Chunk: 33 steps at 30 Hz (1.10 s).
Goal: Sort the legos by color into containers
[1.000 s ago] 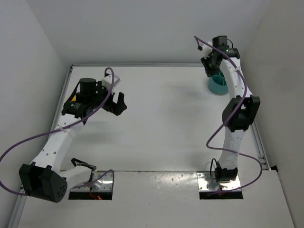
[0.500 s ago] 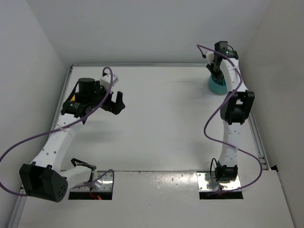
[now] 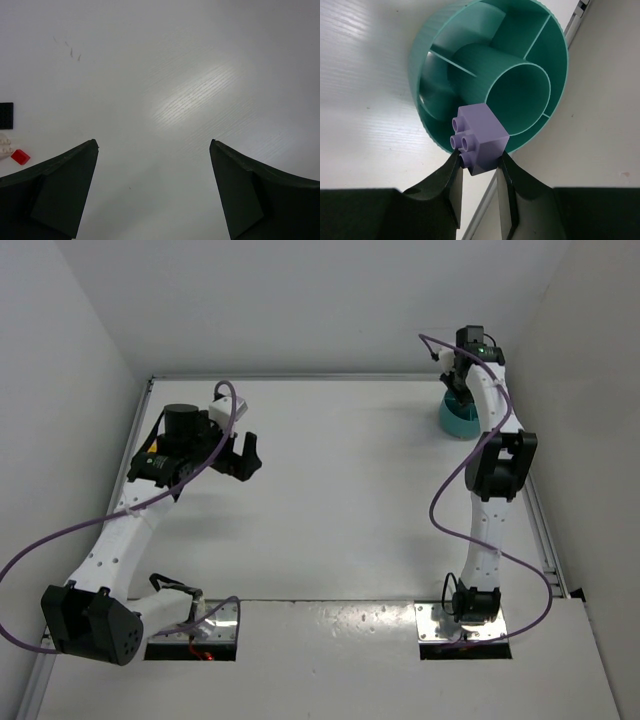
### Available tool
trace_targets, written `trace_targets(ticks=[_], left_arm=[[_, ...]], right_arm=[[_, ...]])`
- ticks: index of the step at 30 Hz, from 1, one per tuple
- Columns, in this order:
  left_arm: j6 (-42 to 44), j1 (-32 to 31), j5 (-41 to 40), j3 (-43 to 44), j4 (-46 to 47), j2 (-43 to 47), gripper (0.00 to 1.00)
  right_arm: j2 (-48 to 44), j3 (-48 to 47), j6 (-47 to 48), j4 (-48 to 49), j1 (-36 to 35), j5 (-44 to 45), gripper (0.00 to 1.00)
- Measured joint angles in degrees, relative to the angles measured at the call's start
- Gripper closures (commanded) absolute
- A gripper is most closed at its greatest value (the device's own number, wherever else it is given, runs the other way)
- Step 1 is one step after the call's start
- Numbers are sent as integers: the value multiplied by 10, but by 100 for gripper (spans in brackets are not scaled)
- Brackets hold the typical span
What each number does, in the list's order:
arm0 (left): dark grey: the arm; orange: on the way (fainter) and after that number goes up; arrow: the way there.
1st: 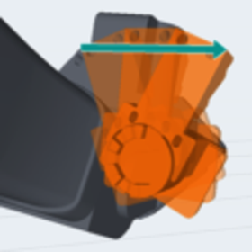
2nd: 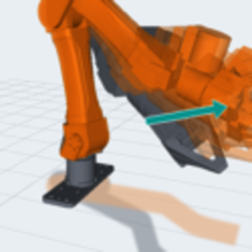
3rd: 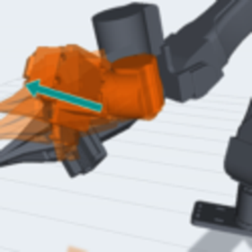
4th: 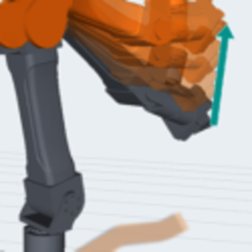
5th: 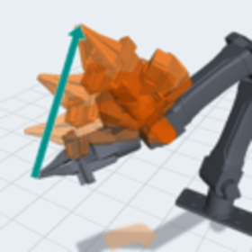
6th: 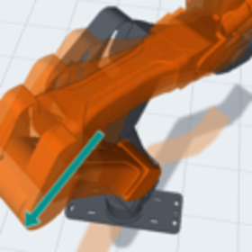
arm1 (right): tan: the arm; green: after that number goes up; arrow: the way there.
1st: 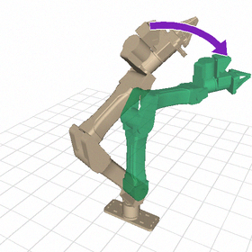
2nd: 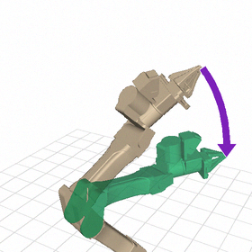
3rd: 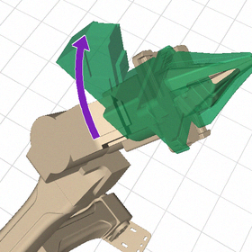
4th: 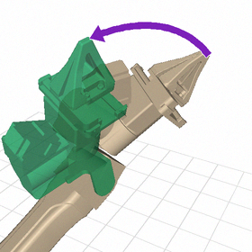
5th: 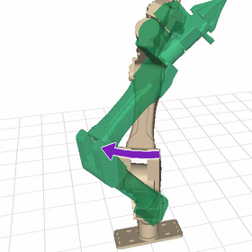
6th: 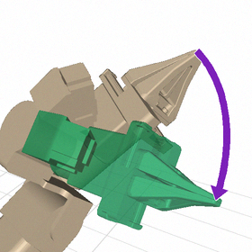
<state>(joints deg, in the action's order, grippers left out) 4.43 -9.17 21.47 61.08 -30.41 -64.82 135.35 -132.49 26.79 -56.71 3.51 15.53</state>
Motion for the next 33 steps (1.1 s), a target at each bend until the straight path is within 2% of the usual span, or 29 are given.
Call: trace_targets(ticks=[6,11,23,30,33], left_arm=[[0,0,-3,0,0,0,0],[0,2,-11,0,0,0,0],[-10,40,-32,3,-1,-2,0],[-21,120,-48,12,0,-17,0],[-20,156,-48,50,3,-61,14]], right_arm=[[7,0,1,6,4,8,59],[7,0,2,10,5,8,51],[7,-1,-5,-2,5,-29,52],[-29,0,-56,-39,0,-118,52],[-77,30,-98,-44,-5,-198,47]])
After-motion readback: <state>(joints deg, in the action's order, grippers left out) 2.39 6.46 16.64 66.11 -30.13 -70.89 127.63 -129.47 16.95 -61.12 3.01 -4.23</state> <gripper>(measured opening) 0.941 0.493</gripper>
